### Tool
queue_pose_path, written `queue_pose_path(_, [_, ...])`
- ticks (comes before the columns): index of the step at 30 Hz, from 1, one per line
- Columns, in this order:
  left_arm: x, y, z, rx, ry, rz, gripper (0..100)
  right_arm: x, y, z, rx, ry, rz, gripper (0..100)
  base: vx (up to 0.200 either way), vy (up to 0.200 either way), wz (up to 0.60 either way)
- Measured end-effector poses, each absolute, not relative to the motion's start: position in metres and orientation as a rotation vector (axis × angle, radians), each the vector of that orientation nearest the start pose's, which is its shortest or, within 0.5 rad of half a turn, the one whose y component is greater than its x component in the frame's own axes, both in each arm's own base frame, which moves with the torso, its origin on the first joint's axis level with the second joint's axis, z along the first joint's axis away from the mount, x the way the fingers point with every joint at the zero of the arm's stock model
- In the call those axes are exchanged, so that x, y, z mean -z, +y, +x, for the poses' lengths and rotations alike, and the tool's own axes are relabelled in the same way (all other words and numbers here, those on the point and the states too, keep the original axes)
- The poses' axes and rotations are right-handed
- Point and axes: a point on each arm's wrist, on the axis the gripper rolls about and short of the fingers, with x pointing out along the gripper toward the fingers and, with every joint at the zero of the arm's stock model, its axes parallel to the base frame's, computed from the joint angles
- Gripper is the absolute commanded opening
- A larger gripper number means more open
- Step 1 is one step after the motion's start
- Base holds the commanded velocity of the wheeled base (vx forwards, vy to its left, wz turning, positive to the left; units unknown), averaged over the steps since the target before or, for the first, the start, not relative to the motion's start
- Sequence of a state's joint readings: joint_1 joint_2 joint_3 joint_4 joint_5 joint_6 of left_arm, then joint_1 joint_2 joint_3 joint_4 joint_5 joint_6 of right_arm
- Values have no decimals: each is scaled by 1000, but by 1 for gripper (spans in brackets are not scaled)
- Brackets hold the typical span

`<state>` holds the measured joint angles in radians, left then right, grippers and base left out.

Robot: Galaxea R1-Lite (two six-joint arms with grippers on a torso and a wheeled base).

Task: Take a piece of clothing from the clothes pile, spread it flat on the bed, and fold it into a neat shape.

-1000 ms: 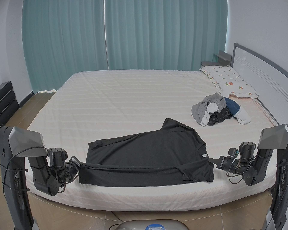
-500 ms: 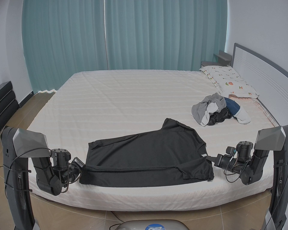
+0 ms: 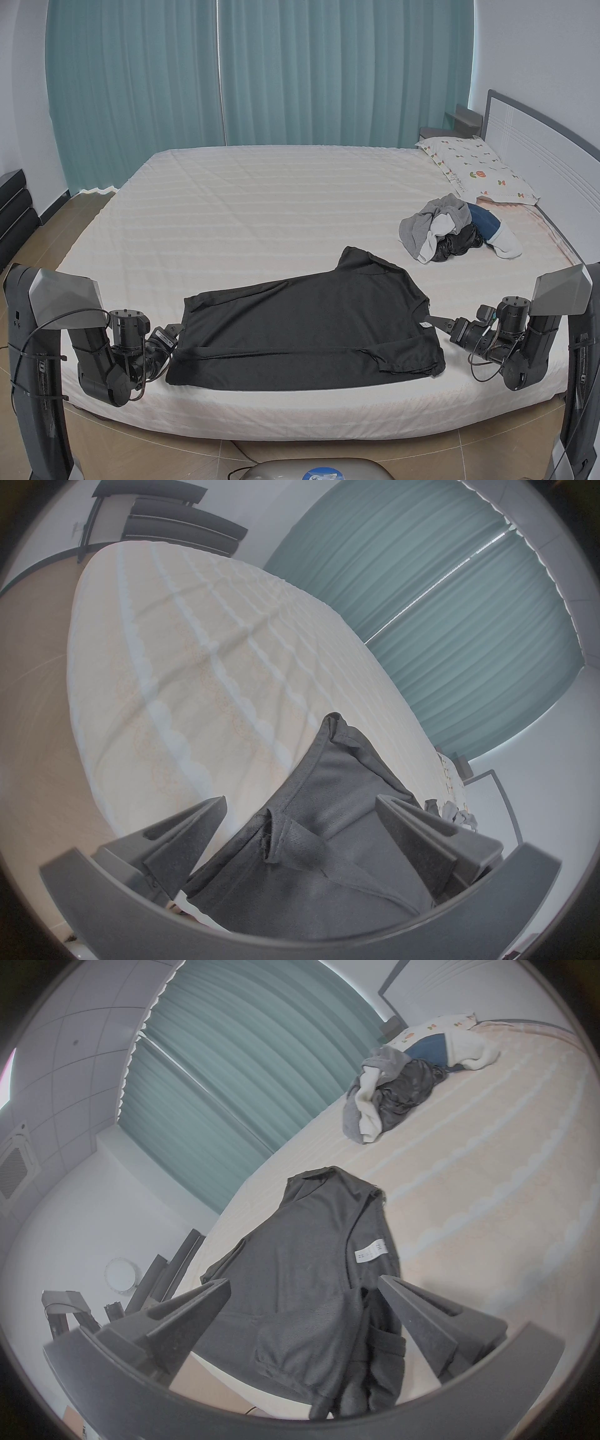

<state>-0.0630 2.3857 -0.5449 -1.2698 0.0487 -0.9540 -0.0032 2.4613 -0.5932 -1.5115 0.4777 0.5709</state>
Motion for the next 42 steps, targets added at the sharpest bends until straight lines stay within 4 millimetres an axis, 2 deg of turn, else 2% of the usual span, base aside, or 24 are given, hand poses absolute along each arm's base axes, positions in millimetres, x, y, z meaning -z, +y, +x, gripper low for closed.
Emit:
queue_pose_path(6, [38, -18, 329, -268, 526, -925, 100, 32, 6, 338, -311, 485, 646, 100, 0, 0, 0])
queue_pose_path(11, [37, -18, 325, -281, 530, -955, 100, 30, 11, 330, -292, 508, 648, 100, 0, 0, 0])
queue_pose_path(15, [31, -14, 322, -287, 524, -1031, 100, 29, 20, 325, -302, 531, 680, 100, 200, 0, 0])
queue_pose_path(23, [23, -12, 310, -239, 565, -1053, 100, 26, 27, 324, -299, 543, 783, 100, 200, 0, 0])
queue_pose_path(29, [18, -15, 296, -230, 593, -1018, 100, 27, 30, 323, -307, 548, 783, 100, 0, 0, 0])
queue_pose_path(37, [15, -23, 271, -175, 670, -847, 100, 28, 31, 323, -307, 555, 782, 100, 0, 0, 0])
queue_pose_path(42, [11, -32, 258, -139, 706, -803, 100, 29, 33, 322, -311, 562, 780, 100, 0, 0, 0])
